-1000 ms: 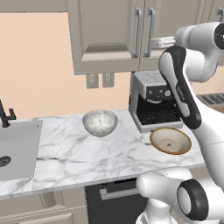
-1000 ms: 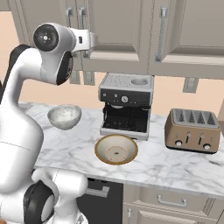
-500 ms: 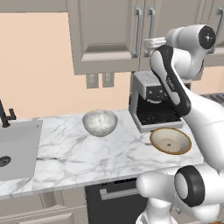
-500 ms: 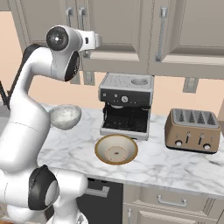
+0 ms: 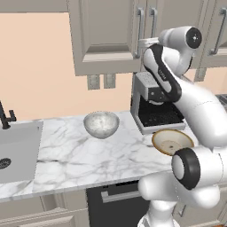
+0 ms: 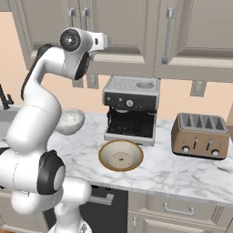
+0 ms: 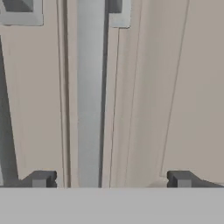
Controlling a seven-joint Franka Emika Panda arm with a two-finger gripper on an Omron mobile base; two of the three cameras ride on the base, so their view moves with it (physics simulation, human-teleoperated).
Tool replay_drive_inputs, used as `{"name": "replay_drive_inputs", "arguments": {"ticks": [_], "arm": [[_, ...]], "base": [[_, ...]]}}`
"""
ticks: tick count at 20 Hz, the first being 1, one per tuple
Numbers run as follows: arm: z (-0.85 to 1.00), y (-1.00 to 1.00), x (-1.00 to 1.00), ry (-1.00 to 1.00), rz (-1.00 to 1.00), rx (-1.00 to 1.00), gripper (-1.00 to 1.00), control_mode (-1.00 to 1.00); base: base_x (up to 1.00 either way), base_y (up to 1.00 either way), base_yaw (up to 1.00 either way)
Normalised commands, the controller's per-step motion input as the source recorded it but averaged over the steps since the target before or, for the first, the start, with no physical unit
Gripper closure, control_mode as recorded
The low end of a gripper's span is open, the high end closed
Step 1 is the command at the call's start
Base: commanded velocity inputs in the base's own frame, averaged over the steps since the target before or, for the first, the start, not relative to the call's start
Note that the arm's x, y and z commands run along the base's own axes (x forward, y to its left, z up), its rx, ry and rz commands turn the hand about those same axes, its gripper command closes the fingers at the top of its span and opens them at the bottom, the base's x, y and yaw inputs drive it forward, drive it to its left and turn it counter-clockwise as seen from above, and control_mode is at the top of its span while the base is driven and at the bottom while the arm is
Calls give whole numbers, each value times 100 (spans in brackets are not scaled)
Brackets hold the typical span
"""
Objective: Open the cabinet. Pick the bowls from the counter and place them in the cabinet. Then close the cabinet.
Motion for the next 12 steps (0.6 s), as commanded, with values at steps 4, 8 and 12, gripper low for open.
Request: {"name": "replay_drive_inputs", "arguments": {"ticks": [4, 8, 12], "arm": [[-15, 0, 62, 0, 0, -1, -100, -100], [-22, 4, 64, 0, -2, -4, -100, -100], [-26, 4, 75, 0, -4, -6, -100, -100]], "base": [[0, 0, 0], [0, 0, 0], [0, 0, 0]]}}
